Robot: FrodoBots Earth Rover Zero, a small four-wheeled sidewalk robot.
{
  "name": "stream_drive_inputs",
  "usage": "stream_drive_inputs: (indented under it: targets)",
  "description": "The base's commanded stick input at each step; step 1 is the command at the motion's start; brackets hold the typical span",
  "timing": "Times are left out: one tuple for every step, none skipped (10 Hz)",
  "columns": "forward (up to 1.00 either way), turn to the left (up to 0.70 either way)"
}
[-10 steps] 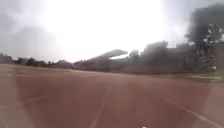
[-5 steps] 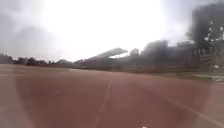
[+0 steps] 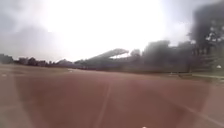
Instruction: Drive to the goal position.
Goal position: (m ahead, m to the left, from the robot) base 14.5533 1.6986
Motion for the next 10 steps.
stream_drive_inputs:
  targets:
    - [0.7, 0.0]
    - [0.7, 0.0]
    - [0.7, 0.0]
    - [0.7, 0.0]
    - [0.7, 0.0]
    - [0.7, 0.0]
    - [0.7, 0.0]
    - [0.7, 0.0]
    - [0.7, 0.0]
    - [0.7, 0.0]
